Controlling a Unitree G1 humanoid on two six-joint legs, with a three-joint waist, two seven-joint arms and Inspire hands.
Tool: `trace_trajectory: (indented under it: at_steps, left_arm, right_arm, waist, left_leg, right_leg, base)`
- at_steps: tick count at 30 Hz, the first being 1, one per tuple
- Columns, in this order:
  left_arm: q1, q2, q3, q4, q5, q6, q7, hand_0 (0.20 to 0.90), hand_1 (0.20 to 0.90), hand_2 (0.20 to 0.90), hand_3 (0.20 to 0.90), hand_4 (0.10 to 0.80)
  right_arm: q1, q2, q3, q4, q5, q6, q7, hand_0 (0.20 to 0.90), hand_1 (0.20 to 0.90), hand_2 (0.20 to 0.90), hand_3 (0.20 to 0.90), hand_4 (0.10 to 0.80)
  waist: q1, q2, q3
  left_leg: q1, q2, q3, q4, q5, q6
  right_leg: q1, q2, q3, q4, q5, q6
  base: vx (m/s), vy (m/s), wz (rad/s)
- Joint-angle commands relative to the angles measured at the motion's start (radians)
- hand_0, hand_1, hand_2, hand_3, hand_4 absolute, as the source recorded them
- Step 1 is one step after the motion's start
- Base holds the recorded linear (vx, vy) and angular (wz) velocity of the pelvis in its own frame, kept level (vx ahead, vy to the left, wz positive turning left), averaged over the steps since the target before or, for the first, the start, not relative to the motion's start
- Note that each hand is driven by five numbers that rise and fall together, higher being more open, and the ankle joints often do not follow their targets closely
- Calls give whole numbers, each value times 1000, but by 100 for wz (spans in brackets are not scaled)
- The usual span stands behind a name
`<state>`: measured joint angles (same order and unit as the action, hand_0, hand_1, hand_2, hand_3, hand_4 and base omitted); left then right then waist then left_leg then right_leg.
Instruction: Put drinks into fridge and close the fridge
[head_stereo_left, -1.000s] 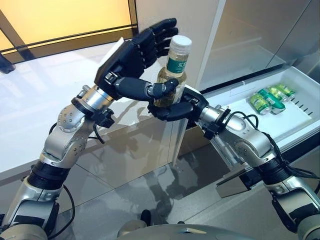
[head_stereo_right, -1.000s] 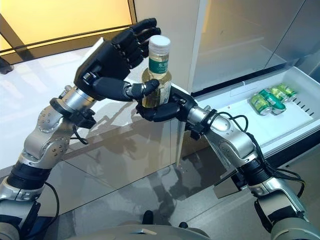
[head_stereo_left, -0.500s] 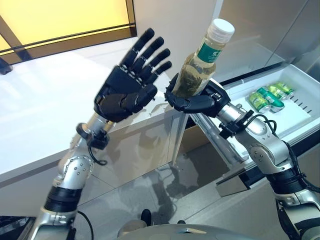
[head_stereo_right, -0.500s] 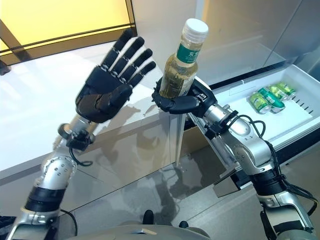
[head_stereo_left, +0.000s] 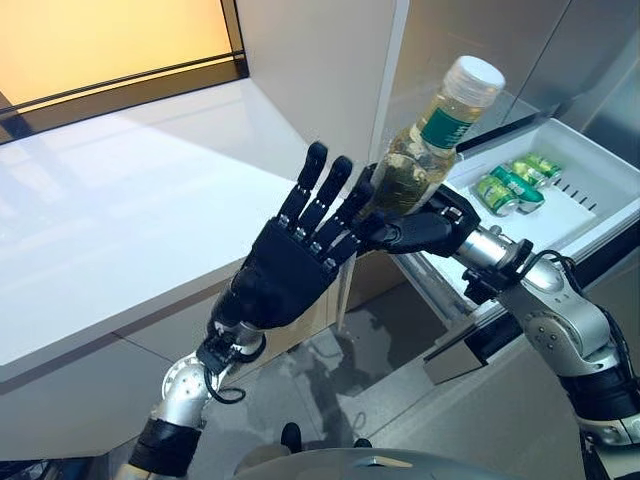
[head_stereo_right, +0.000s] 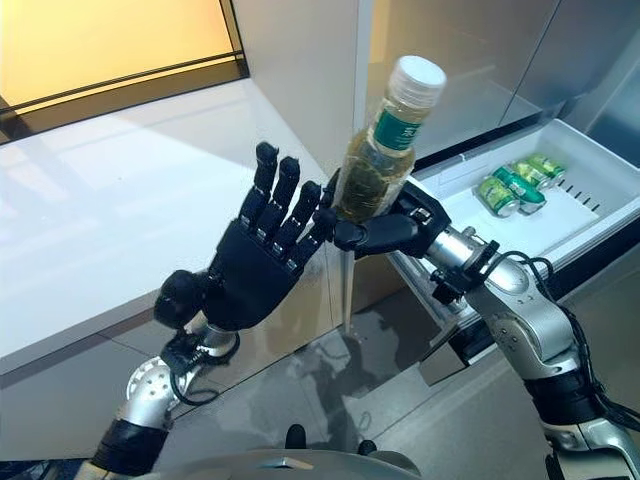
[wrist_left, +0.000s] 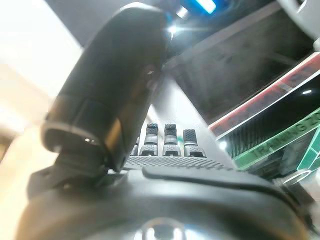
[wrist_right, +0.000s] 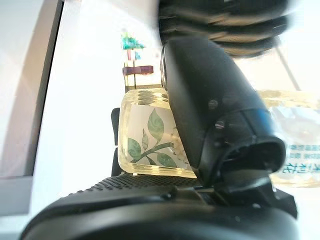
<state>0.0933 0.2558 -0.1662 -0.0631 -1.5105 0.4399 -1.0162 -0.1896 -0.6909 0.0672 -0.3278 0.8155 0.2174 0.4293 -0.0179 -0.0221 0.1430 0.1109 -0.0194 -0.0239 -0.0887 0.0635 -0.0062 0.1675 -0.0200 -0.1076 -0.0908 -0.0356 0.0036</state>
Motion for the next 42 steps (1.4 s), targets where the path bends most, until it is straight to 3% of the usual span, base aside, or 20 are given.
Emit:
trace_trajectory:
  at_steps: [1,4,10,13,15,16,18,20,24,28,36,42]
  left_arm:
    - [47,-29,3,103,49,46,-76,900,900,900,900,800]
    - [97,-57,25,243,197,21,-113,900,900,900,900,800]
    - [155,-83,72,483,344,3,-104,900,900,900,900,800]
    - [168,-89,81,597,450,-121,-10,900,900,900,900,800]
    - [170,-62,69,663,531,-268,138,900,900,900,900,800]
    - [159,-34,57,700,591,-378,274,900,900,900,900,800]
    - [135,-5,50,723,705,-465,405,900,900,900,900,800]
    - [110,17,31,759,776,-489,502,900,900,900,900,800]
    - [99,15,27,838,898,-522,581,900,900,900,900,800]
    - [95,16,35,933,934,-530,655,900,900,900,900,800]
    - [110,57,69,1037,1061,-552,743,900,900,900,900,800]
    - [120,103,84,1038,1107,-540,796,900,900,900,900,800]
  right_arm:
    - [-54,27,-178,-147,144,-108,47,300,300,300,200,100]
    - [-4,10,-231,-153,158,-115,73,300,300,300,200,100]
    - [82,-63,-355,-141,170,-178,51,300,300,300,200,100]
    - [129,-96,-418,-126,135,-225,41,300,300,300,200,100]
    - [147,-123,-454,-101,96,-254,27,300,300,300,200,100]
    - [147,-149,-466,-82,64,-266,5,300,300,300,200,100]
    - [120,-170,-458,-53,-3,-273,-28,300,300,300,200,100]
    - [69,-211,-426,-13,-74,-264,-68,300,300,300,200,100]
    - [-27,-276,-371,91,-177,-243,-89,300,300,300,200,100]
    - [-142,-336,-277,214,-240,-191,-91,300,300,300,200,100]
    - [-362,-375,-84,490,-320,-153,-98,300,300,300,200,100]
    - [-506,-399,44,656,-329,-110,-113,300,300,300,200,100]
  waist:
    - [-6,-32,-107]
    - [-10,-38,-106]
    - [-27,-55,-101]
    - [-40,-61,-96]
    - [-47,-65,-92]
    - [-51,-68,-90]
    - [-52,-71,-89]
    - [-49,-75,-91]
    - [-35,-86,-88]
    - [-4,-107,-80]
    - [61,-161,-44]
    - [105,-177,-6]
  left_leg:
    - [22,-38,-10,1,-115,21]
    - [17,-36,0,1,-114,21]
    - [4,-31,30,1,-114,20]
    - [7,-29,44,1,-125,21]
    - [6,-29,54,1,-124,23]
    - [4,-28,61,1,-122,24]
    - [2,-28,67,1,-121,25]
    - [-2,-27,72,1,-114,25]
    - [-2,-25,82,1,-112,20]
    - [-6,-22,84,2,-110,20]
    - [-27,-12,65,9,-109,21]
    - [-52,-5,49,13,-100,22]
  right_leg:
    - [-70,-6,43,29,62,64]
    - [-76,-5,48,29,64,67]
    - [-95,1,68,29,73,75]
    - [-97,7,83,30,68,80]
    - [-102,10,91,31,70,81]
    - [-106,13,95,30,75,83]
    - [-108,14,97,30,76,85]
    - [-112,18,101,26,81,85]
    - [-111,16,87,18,88,90]
    - [-111,16,70,10,94,93]
    - [-118,27,45,4,102,95]
    - [-132,32,28,4,109,92]
  base:
    - [-12,12,-10]
    - [-8,11,-10]
    - [-9,11,-8]
    - [17,10,-20]
    - [16,5,-19]
    - [1,0,-21]
    - [10,-2,-14]
    - [42,-6,-13]
    - [76,-9,-22]
    - [89,-54,-8]
    - [69,-109,0]
    - [24,-82,1]
